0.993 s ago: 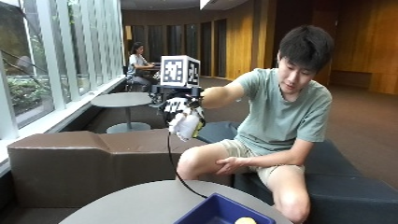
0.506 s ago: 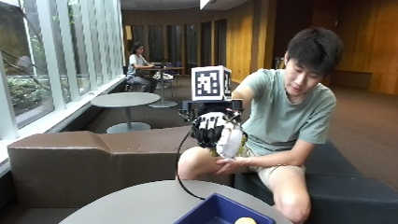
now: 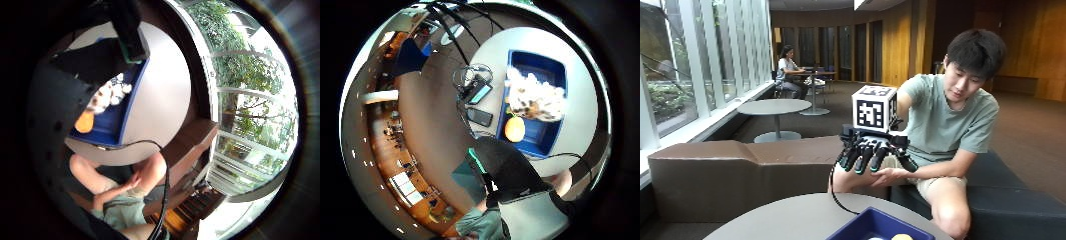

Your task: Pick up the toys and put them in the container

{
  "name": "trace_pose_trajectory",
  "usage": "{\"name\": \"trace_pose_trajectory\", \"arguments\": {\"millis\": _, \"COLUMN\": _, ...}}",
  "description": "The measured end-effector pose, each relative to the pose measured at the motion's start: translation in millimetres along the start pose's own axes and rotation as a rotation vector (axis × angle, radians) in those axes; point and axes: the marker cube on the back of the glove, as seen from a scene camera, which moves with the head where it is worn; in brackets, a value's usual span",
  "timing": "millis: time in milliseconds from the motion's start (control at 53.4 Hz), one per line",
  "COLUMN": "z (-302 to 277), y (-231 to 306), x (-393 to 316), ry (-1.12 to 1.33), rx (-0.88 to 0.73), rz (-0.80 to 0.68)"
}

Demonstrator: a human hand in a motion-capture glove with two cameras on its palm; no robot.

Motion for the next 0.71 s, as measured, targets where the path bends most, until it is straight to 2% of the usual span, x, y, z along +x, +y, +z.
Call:
{"name": "trace_pose_trajectory", "arguments": {"millis": 468, "z": -46.7, "y": 87.6, "x": 17.2, "ry": -0.130, "rx": 0.148, "rz": -0.052}}
{"name": "trace_pose_trajectory", "arguments": {"millis": 712, "z": -41.3, "y": 97.4, "x": 18.9, "ry": -0.215, "rx": 0.190, "rz": -0.035}}
